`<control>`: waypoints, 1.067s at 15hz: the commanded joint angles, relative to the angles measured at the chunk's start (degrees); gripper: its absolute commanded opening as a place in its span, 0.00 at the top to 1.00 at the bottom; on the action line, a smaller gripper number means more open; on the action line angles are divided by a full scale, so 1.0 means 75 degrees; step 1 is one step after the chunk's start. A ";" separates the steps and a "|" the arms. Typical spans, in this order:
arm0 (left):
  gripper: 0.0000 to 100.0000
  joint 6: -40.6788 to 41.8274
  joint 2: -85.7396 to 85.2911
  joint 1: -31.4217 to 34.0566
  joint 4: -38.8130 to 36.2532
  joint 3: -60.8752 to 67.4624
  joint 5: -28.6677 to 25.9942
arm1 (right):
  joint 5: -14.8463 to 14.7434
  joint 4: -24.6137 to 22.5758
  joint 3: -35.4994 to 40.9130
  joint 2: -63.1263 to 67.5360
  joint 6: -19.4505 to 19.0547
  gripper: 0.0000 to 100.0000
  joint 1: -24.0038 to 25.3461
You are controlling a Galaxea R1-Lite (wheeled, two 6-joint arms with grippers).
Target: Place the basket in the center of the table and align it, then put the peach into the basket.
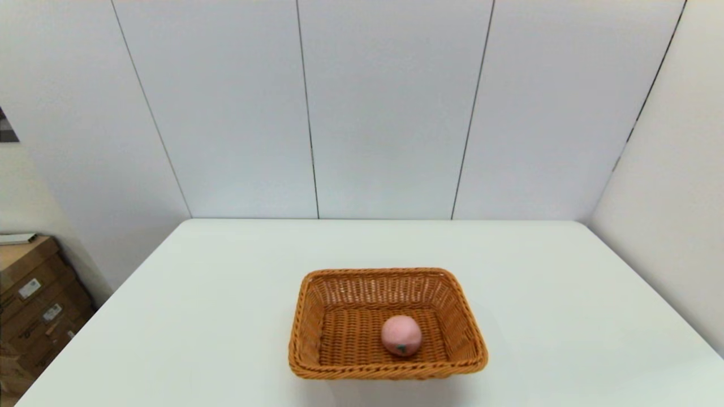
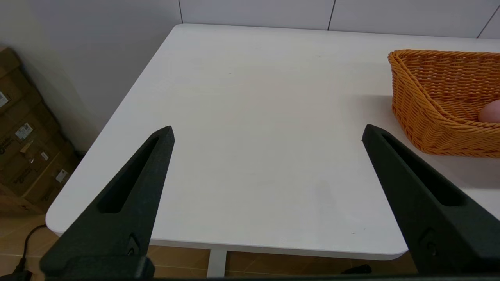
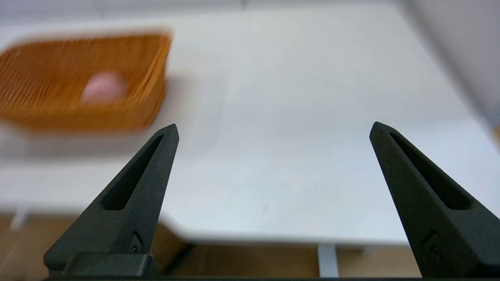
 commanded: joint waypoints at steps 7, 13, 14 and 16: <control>0.00 -0.0002 -0.0002 0.0001 -0.0005 0.0006 0.0007 | -0.0316 -0.0207 0.0594 -0.0440 -0.0523 0.00 0.0000; 0.00 0.0010 -0.0002 0.0001 -0.0005 -0.0006 0.0007 | -0.0304 -0.0207 0.0594 -0.0440 -0.0523 0.00 0.0000; 0.00 0.0010 -0.0002 0.0001 -0.0005 -0.0006 0.0007 | -0.0316 -0.0219 0.0594 -0.0440 -0.0523 0.00 0.0000; 0.00 0.0010 -0.0002 0.0001 -0.0005 -0.0006 0.0007 | -0.0328 -0.0207 0.0594 -0.0440 -0.0523 0.00 0.0000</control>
